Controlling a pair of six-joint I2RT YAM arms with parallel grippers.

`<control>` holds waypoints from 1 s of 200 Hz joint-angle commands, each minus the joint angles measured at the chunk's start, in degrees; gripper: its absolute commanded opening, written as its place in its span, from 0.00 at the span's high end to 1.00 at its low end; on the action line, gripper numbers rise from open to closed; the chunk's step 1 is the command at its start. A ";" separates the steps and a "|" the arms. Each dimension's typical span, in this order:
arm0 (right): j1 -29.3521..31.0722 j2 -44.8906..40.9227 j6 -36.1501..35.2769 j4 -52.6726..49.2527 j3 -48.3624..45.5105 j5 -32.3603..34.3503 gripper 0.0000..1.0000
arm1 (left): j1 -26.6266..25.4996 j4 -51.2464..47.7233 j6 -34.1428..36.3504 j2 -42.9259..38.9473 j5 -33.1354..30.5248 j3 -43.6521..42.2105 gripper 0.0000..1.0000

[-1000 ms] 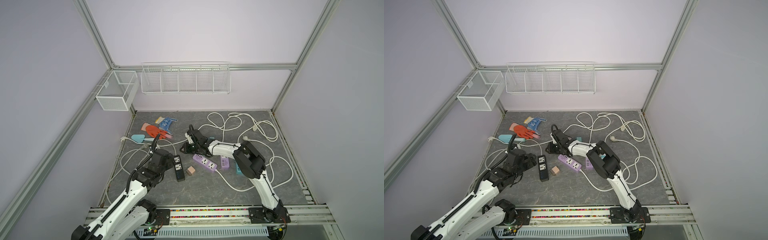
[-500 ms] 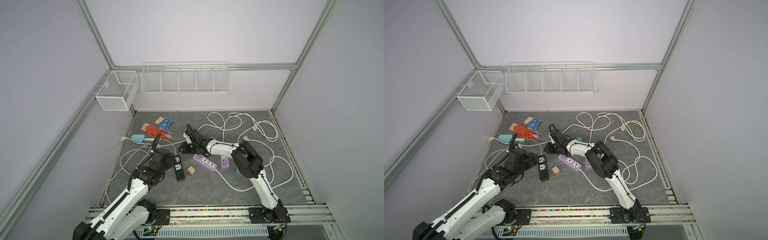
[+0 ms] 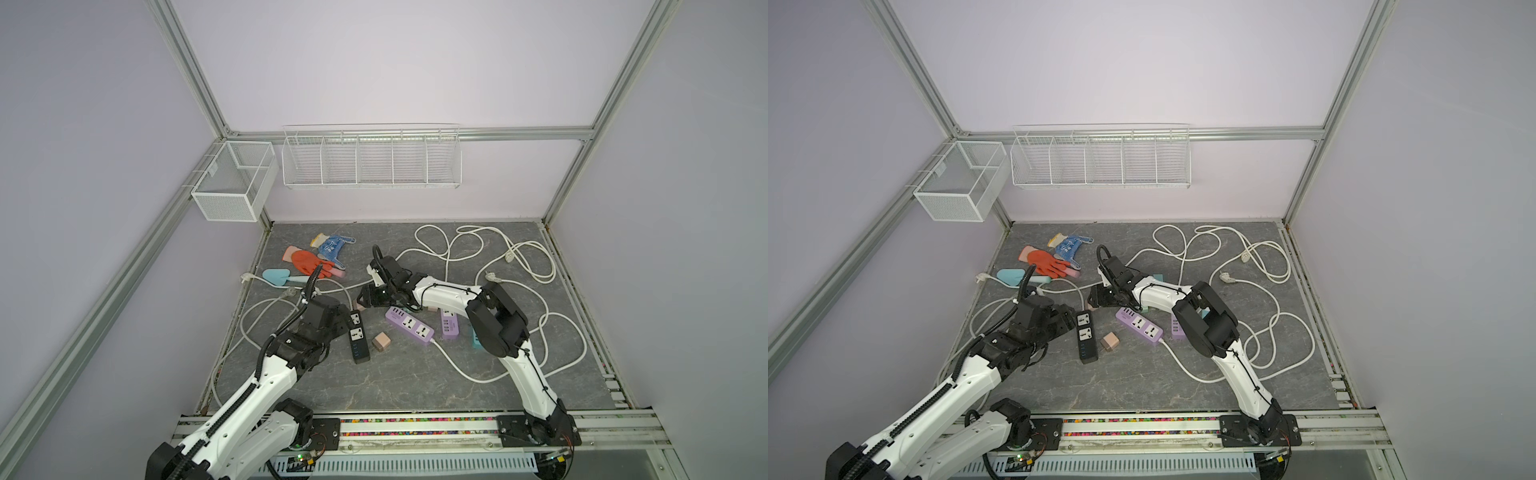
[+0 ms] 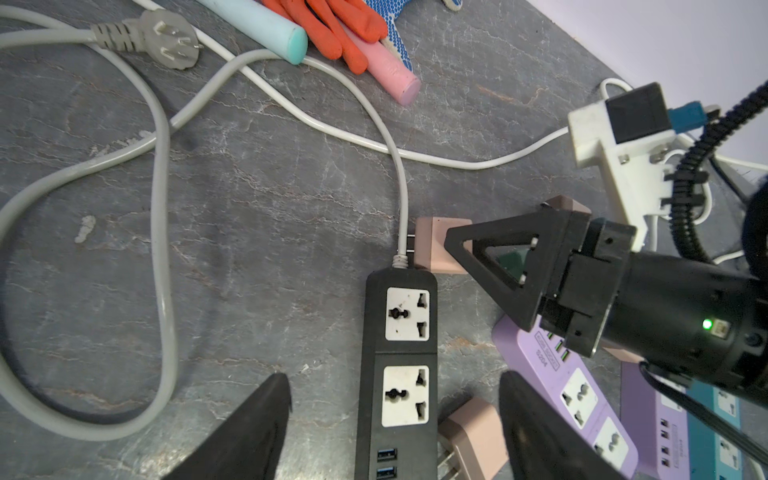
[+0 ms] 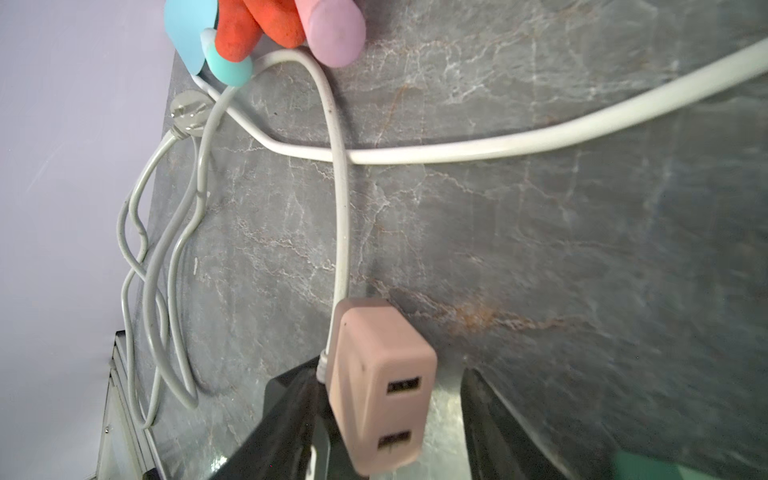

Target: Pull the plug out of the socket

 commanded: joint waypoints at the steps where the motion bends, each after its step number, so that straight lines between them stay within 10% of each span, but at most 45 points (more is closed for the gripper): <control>1: -0.32 -7.63 -2.67 -1.67 -1.84 1.19 0.37 | 0.71 -1.55 1.68 -0.23 -1.68 2.59 0.20; 79: -5.30 -22.72 -7.47 -4.91 -11.34 3.04 0.24 | 2.49 -2.19 3.35 -0.63 -1.95 5.30 0.17; 200: 2.41 -0.36 -4.58 -4.64 6.29 -5.24 0.32 | 6.06 -1.85 0.90 -0.22 -0.42 2.46 0.15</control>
